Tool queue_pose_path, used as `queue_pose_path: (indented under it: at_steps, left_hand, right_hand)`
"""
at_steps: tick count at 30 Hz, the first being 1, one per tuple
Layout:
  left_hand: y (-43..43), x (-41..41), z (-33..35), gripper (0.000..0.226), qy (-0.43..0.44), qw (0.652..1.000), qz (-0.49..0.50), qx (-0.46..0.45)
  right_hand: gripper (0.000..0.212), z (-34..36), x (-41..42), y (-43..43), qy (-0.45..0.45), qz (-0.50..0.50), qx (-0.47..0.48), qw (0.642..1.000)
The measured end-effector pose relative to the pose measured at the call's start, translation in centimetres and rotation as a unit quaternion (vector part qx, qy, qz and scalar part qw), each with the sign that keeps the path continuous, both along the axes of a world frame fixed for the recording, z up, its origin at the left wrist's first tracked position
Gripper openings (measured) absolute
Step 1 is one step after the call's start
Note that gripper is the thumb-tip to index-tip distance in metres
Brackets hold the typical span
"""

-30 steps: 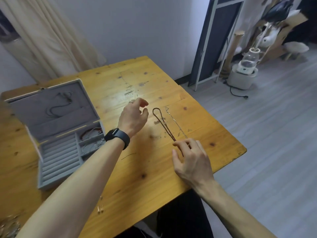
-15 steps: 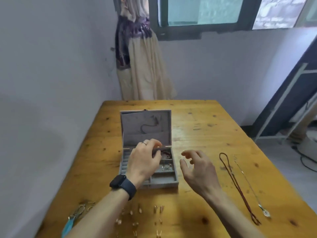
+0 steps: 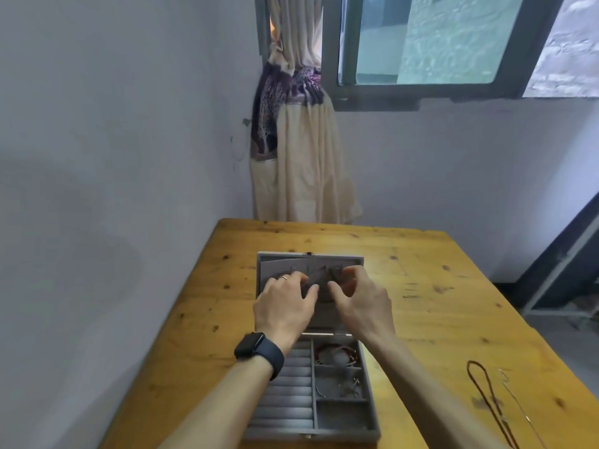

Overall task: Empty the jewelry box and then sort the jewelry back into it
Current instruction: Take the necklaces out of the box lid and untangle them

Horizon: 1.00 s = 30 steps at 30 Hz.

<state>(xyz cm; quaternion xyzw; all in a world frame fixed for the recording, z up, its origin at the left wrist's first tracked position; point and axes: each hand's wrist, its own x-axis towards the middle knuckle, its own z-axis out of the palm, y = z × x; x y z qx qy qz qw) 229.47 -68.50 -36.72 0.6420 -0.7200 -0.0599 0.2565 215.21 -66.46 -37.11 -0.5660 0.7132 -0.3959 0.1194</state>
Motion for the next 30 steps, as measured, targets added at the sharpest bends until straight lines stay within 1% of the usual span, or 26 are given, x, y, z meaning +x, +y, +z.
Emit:
queue_pose_path:
  at_steps: [3,5,7,10,12,15,18,19,20,24,26,30]
  left_hand:
    - [-0.4,0.0,0.1,0.033,0.0,1.0,-0.012,-0.017]
    - [-0.6,0.4,0.1,0.032,0.021,0.999,-0.024,-0.021]
    - [-0.6,0.9,0.2,0.032,0.05,0.998,-0.042,-0.017]
    - [-0.4,1.4,1.1,0.028,0.114,0.991,-0.07,-0.004]
    - [-0.3,1.4,1.8,0.026,0.184,0.979,-0.084,0.012]
    - [-0.5,1.3,3.2,0.021,0.301,0.947,-0.103,0.047]
    - [-0.6,1.2,5.1,0.015,0.399,0.901,-0.137,0.105]
    - [-0.5,1.2,5.8,0.014,0.409,0.892,-0.152,0.121]
    - [-0.6,1.1,6.6,0.014,0.4,0.892,-0.168,0.127]
    - [-0.6,0.5,10.3,0.024,0.348,0.901,-0.222,0.132]
    - [-0.3,0.3,12.5,0.026,0.332,0.903,-0.247,0.115]
    - [0.3,0.0,16.3,0.025,0.314,0.906,-0.279,0.052]
  right_hand:
    - [0.022,0.3,0.3,-1.1,0.06,-0.011,-0.002,0.998]
    - [0.018,0.5,0.2,-1.6,0.074,-0.01,-0.005,0.997]
    - [0.016,0.9,0.1,-1.8,0.07,-0.002,-0.02,0.997]
    - [0.011,1.8,-0.2,-2.2,0.022,0.021,-0.081,0.996]
    - [0.009,2.8,-0.2,-2.4,-0.003,0.039,-0.114,0.993]
    - [0.005,4.6,-0.4,-2.2,-0.063,0.055,-0.137,0.987]
    - [0.007,6.2,-0.9,-1.5,-0.185,0.071,-0.112,0.974]
    - [0.008,6.7,-1.1,-1.2,-0.218,0.085,-0.101,0.967]
    - [0.008,7.2,-1.3,-0.9,-0.236,0.104,-0.097,0.961]
    - [0.01,10.4,-1.8,0.3,-0.251,0.156,-0.129,0.947]
    - [0.01,12.4,-2.0,0.7,-0.243,0.166,-0.148,0.944]
    - [0.022,16.3,-2.8,1.6,-0.202,0.174,-0.165,0.95]
